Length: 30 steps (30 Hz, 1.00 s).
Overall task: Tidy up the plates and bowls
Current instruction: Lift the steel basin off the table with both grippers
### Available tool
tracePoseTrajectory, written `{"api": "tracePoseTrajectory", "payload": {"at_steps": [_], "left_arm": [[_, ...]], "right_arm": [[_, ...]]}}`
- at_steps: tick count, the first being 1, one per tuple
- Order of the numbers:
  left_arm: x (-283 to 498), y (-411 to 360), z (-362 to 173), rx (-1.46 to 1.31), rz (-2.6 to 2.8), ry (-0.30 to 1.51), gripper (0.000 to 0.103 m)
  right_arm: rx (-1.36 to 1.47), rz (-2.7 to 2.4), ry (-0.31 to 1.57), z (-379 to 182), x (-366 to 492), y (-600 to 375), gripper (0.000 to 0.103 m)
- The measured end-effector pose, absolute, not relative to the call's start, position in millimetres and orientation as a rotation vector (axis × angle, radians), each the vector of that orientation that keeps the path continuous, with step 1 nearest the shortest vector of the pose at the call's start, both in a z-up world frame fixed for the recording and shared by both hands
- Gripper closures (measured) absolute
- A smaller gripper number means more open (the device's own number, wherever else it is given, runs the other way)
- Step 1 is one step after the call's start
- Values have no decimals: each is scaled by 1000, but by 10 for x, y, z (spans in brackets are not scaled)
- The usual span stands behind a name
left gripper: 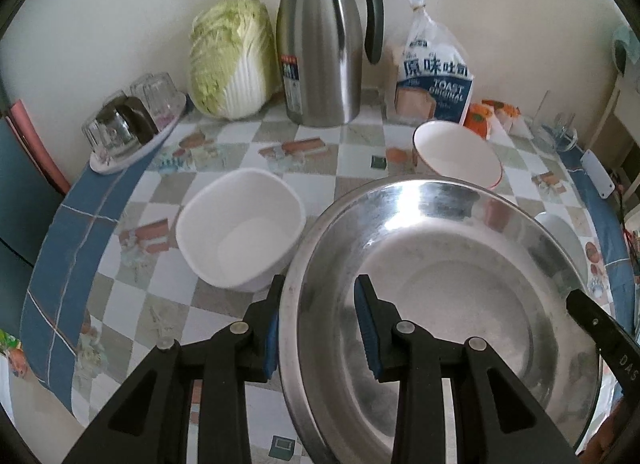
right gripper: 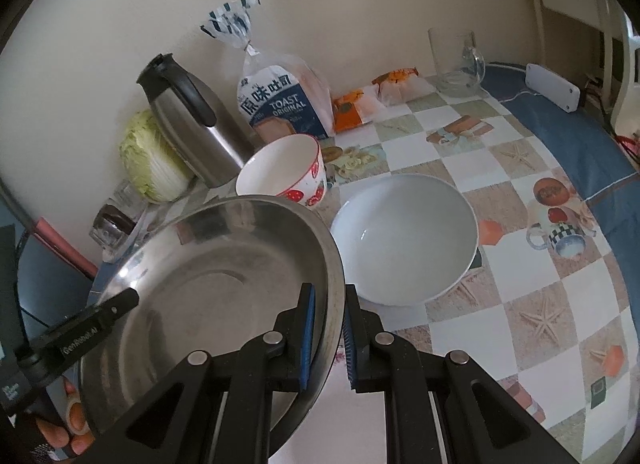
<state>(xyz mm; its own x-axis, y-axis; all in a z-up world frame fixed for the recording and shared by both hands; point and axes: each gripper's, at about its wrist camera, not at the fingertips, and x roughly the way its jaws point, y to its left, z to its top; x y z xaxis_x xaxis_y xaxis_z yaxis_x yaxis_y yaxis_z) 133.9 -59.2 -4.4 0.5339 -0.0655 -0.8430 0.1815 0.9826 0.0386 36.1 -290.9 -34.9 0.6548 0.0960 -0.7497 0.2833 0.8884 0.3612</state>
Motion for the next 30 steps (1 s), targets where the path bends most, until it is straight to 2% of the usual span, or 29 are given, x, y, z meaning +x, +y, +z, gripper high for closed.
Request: {"api": "tracePoseTrajectory", "payload": {"at_steps": [30], "left_arm": [[1554,-604,-402,144,-119,1040,68]], "right_arm": [[378,-146,926,-545,565,-2761,88]]}}
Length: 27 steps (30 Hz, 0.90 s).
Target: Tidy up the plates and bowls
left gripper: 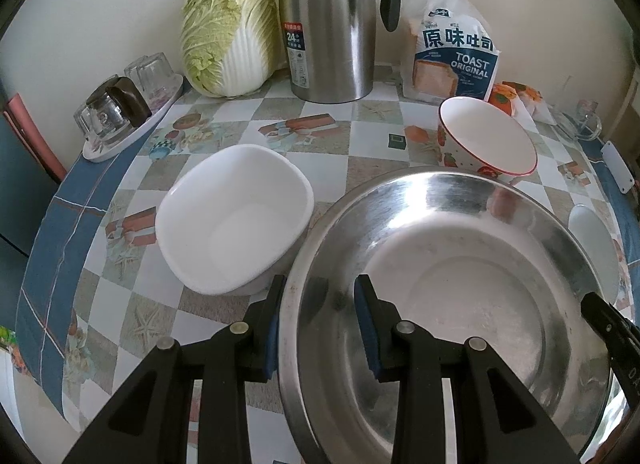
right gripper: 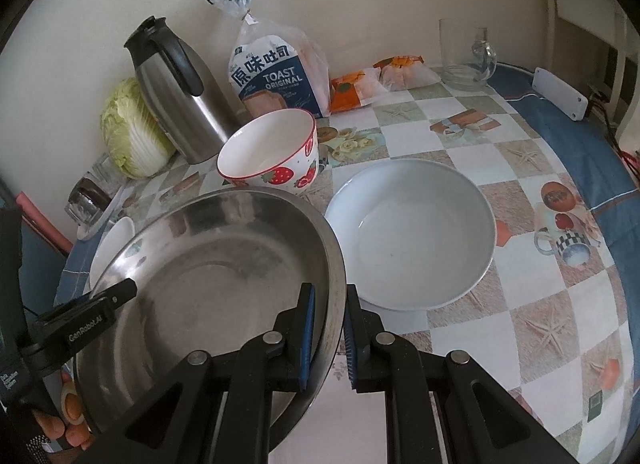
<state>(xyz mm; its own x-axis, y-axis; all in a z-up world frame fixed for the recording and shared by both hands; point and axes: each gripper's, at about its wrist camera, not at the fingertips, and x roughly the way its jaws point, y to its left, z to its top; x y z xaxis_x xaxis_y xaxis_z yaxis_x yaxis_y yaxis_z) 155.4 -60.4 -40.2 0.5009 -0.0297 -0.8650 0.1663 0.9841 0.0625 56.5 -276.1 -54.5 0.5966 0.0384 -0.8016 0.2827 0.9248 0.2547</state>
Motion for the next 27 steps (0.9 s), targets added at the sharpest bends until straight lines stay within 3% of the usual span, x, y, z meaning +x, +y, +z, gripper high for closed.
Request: {"api": "tracePoseTrajectory", "payload": {"at_steps": [27], "left_arm": [[1690,-515,-636,104,-100,1080,68]], "right_arm": [[319,-148,957,-651,685,-2660,88]]}}
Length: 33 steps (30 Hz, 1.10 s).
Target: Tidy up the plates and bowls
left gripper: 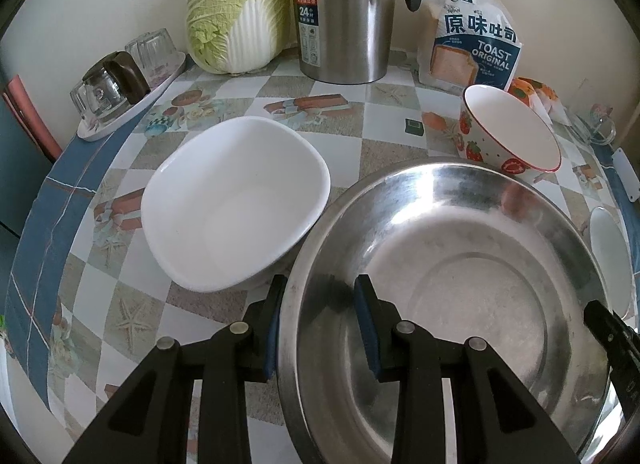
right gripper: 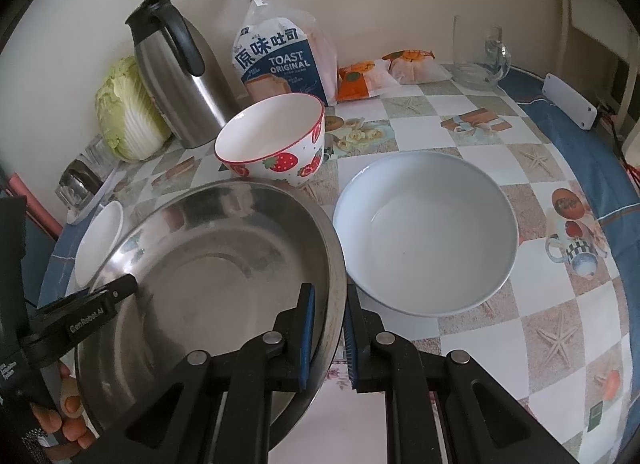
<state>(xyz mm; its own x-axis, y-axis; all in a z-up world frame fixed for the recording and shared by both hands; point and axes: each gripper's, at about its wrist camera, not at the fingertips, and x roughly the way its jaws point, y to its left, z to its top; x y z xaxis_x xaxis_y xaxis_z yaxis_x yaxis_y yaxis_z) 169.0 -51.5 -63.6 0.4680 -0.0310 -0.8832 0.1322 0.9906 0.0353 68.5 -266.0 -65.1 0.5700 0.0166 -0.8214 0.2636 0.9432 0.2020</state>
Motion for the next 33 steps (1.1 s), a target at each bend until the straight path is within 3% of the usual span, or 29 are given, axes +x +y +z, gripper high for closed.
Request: {"api": "tracePoseTrajectory", "payload": {"at_steps": [33], "left_arm": [[1694,-441,-598,93,-102,1150,65]], "right_arm": [[239,-166,997,-636,718,-2567,86]]}}
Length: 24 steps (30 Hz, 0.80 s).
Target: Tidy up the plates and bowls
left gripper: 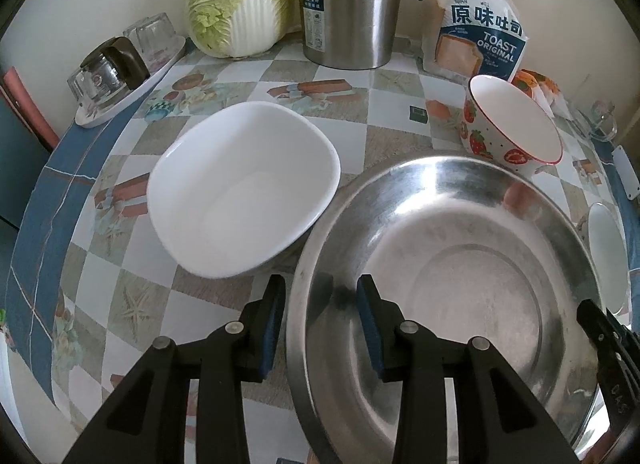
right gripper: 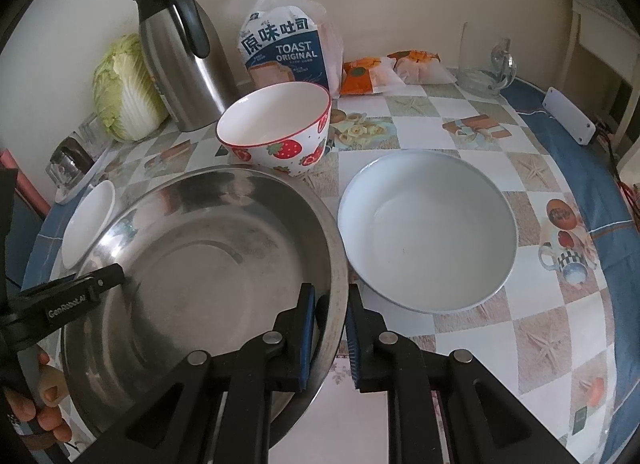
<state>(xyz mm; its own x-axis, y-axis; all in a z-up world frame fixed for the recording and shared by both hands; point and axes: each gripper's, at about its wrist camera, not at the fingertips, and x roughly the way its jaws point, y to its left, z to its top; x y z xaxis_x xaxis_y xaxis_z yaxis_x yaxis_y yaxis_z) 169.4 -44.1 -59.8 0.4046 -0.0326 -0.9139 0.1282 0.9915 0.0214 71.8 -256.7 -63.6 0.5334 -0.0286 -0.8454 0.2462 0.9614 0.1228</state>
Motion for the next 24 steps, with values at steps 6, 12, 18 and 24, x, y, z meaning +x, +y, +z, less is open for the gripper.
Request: {"api": "tracePoseTrajectory", "payload": {"at_steps": [6,12,18,24], "left_arm": [[1628,-429,-478,82,-119,1143,65],[1567,-504,-444,113,-143,1143,65],[1569,-499,-540,111,-139,1189,65],[1568,-504,-507,114,-144,1171,65]], "right_arm": [[236,-171,1022,-590,691,-2569,85],[244,-177,1032,-529,621,-2596,85],[231,-177,1054,-494,587,-2559,85],[222,-171,1090,-560,590,-2530,85]]}}
